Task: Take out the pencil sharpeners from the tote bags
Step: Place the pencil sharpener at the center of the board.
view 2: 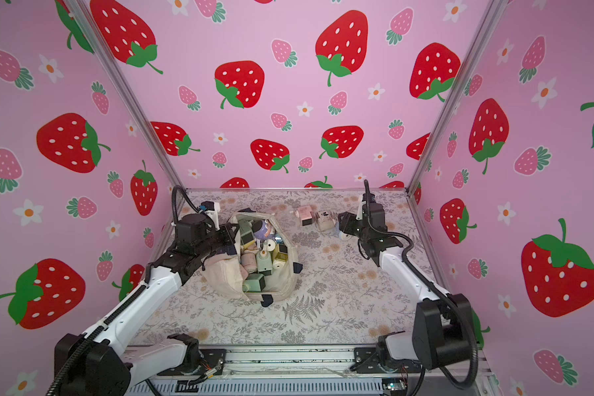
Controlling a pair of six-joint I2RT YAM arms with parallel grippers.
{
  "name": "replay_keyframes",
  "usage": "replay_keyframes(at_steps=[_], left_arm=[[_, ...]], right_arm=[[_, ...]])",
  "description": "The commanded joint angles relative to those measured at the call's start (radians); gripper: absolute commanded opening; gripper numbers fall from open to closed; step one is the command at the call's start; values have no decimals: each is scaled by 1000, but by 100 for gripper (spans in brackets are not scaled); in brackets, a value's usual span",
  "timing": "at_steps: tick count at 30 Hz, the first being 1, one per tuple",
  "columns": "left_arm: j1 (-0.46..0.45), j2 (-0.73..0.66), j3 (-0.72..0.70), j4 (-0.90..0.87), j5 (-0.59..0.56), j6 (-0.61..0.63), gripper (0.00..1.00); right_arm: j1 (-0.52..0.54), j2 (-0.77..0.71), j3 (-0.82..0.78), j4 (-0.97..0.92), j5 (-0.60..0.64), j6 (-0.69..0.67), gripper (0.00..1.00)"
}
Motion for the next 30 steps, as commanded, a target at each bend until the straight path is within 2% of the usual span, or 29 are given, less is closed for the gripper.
replay_keyframes(at_steps=[1,11,18,30], left_arm=[[-8,-9,15,-16,31,-1,0],[-7,-13,18,-22,23,0,0],[-9,-17,15,-25,12,-1,0],[-15,0,4,-13,13,-3,0]], right_arm=[[-61,103,93,146,-129,90,39],[-184,442,215,312,-258,184,39],[-238,597,214,493,-291,309,40],[-240,774,307,518,-352,401,59]])
